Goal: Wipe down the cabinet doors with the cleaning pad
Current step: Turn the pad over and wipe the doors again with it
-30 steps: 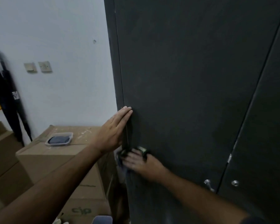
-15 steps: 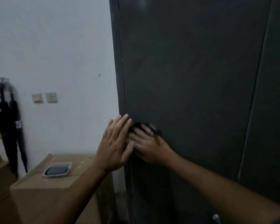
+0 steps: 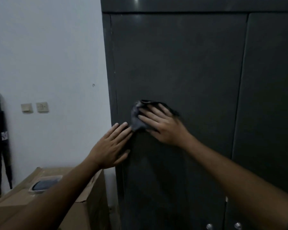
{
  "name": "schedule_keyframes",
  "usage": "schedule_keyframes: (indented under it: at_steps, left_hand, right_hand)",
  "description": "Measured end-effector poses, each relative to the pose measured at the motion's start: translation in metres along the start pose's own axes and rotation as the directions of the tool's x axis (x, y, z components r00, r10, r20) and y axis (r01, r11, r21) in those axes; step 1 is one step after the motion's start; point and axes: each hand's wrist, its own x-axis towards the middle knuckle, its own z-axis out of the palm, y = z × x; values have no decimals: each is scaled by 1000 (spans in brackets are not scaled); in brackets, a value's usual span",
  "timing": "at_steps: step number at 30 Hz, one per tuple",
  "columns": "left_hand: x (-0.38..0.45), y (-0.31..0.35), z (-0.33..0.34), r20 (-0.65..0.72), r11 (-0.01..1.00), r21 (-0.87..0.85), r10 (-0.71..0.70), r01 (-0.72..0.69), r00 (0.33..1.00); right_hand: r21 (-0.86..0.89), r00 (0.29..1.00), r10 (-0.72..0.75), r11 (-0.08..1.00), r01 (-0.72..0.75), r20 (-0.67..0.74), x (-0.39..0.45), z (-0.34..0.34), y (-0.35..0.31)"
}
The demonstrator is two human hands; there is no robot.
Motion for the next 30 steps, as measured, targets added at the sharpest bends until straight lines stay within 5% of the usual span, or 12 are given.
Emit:
schedule_keyframes:
  at_steps: [5,9,10,13,16,18,20,22,23,24,27,30]
  left_hand:
    - [-2,-7,1,30,999,38,16,-18,999]
    - [-3,-8,0,27,998,57,16,-18,1000]
    - [-3,-7,0,24,998,61,10,-11,1000]
    - [-1,0,-4,28,998,64,-17,15,999]
    - [1,4,-10,31,998,57,-27,25,999]
    - [4,8,-13,24,998,55,-43,42,999]
    - [12,16,-19,-3,994,35,-106,106,994]
    - [30,27,-25,-29,986,-2,-170,170,985]
    - [43,33,-28,-41,983,-17,-181,180,983]
    - [56,39,-31,-51,983,-32,-181,180,982]
    - [97,55,-35,-70,982,-97,-171,164,983]
    - [124,66,-36,-58,984,-88,-158,153,986]
  right_hand:
    - [-85,919,380,917,-389,-103,-41,-49,97]
    - [135,526,801,577,-805,-286,46,-46,92]
    - [138,564,768,622,-771,-303,54,-34,69]
    - [27,933,340,940,-339,-115,5,-5,1]
    - [-75,998,43,996,-40,43,-71,-17,35]
    - [-131,985,169,978,-162,45,-89,-39,91]
    - [-119,877,470,869,-480,-99,-70,-63,139]
    - [0,606,756,626,-780,-246,-19,-68,149]
    - [54,508,819,539,-840,-268,5,-62,139]
    - [87,508,817,547,-833,-275,19,-53,122]
    - [-18,900,420,905,-425,-114,-18,-29,68]
    - [-145,995,98,985,-93,31,-109,-36,91]
